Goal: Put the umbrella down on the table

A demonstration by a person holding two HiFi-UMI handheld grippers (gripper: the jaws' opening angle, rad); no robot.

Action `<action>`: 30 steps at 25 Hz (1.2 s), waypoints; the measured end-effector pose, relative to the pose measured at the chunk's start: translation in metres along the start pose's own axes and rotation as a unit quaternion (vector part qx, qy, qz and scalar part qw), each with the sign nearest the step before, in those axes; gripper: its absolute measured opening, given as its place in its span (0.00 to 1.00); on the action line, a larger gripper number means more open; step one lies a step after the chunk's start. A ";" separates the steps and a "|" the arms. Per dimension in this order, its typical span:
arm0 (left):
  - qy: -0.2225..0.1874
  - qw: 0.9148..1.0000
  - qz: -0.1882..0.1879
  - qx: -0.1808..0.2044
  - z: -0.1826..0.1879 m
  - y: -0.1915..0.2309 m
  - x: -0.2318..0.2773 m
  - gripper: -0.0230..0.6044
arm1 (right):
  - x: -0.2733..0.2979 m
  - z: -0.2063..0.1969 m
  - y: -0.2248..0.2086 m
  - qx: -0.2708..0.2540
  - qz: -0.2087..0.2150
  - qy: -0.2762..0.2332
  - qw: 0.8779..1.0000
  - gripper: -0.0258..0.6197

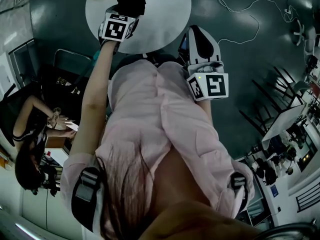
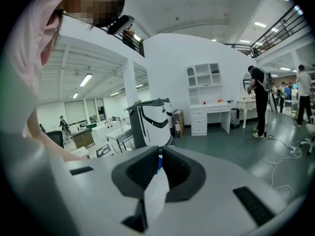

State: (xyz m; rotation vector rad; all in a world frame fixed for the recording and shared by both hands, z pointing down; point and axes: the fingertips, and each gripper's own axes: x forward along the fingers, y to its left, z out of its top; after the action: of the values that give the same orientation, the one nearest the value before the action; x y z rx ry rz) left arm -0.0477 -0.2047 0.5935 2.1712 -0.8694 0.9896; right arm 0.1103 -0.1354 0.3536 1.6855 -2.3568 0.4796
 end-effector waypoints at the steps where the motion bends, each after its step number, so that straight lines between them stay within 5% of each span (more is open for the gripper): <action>1: 0.014 1.000 -0.003 0.003 -0.005 0.000 0.011 0.55 | 0.000 -0.001 -0.001 0.002 -0.003 0.002 1.000 0.10; 13: 0.103 0.994 -0.023 -0.027 -0.023 0.005 0.083 0.55 | -0.001 -0.010 -0.007 0.016 -0.030 0.025 0.999 0.10; 17: 0.110 0.992 -0.022 -0.051 -0.027 0.010 0.093 0.55 | -0.004 -0.011 -0.008 0.017 -0.034 0.027 0.999 0.10; 30: 0.103 0.994 0.025 -0.028 -0.027 0.018 0.087 0.55 | -0.010 -0.011 -0.010 0.014 -0.030 0.021 0.999 0.10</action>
State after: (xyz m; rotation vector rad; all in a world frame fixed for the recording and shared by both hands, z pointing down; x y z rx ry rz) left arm -0.0280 -0.2233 0.6817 1.9678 -0.8456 1.1770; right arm 0.1224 -0.1251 0.3614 1.7351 -2.2736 0.5350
